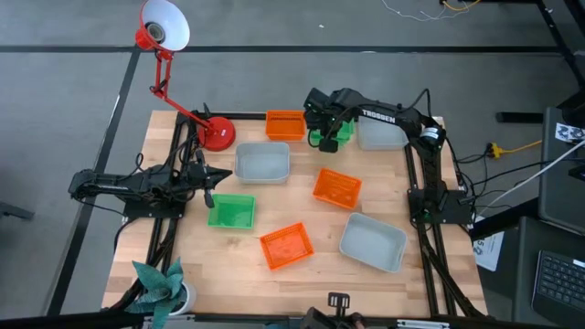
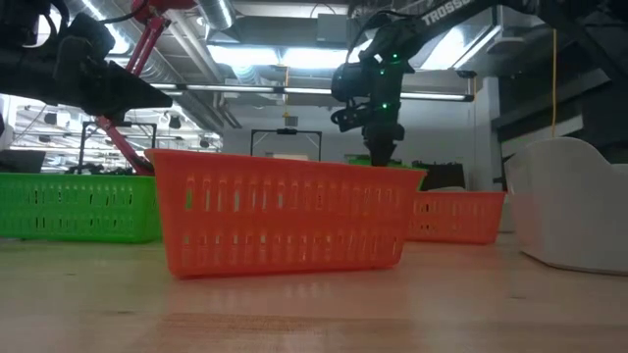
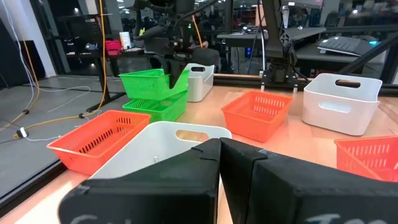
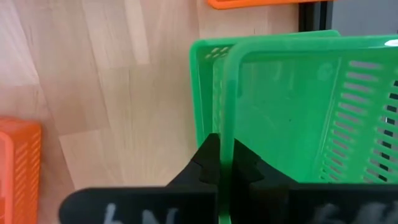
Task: Stack baskets by color
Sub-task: Stack the right green bin on the top green bin
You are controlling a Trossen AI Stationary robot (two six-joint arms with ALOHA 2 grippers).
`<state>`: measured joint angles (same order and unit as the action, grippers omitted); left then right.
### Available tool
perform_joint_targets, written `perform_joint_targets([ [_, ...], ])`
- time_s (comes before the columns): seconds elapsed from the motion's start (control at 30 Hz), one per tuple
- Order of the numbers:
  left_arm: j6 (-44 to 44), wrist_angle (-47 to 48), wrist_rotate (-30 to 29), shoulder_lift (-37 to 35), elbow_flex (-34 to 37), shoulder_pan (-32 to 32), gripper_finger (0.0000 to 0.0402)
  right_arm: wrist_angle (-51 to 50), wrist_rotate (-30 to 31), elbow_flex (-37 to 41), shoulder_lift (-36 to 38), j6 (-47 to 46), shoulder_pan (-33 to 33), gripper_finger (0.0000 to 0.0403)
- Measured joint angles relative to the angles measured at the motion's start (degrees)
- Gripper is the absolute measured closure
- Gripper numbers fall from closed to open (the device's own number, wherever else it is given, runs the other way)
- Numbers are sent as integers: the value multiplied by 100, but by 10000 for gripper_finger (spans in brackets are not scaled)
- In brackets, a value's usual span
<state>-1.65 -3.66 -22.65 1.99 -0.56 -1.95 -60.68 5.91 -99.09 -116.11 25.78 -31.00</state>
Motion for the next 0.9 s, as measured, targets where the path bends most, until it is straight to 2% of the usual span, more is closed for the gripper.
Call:
perform_joint_targets([
  [0.4, 7, 4, 0, 0, 0, 1, 401, 28, 2, 0, 0, 15, -2, 396],
  [0.77, 5, 9, 0, 1, 0, 1, 401, 119, 3, 0, 0, 21, -7, 299],
  [0.9, 4, 9, 0, 1, 0, 0, 401, 168, 4, 0, 0, 6, -7, 280],
])
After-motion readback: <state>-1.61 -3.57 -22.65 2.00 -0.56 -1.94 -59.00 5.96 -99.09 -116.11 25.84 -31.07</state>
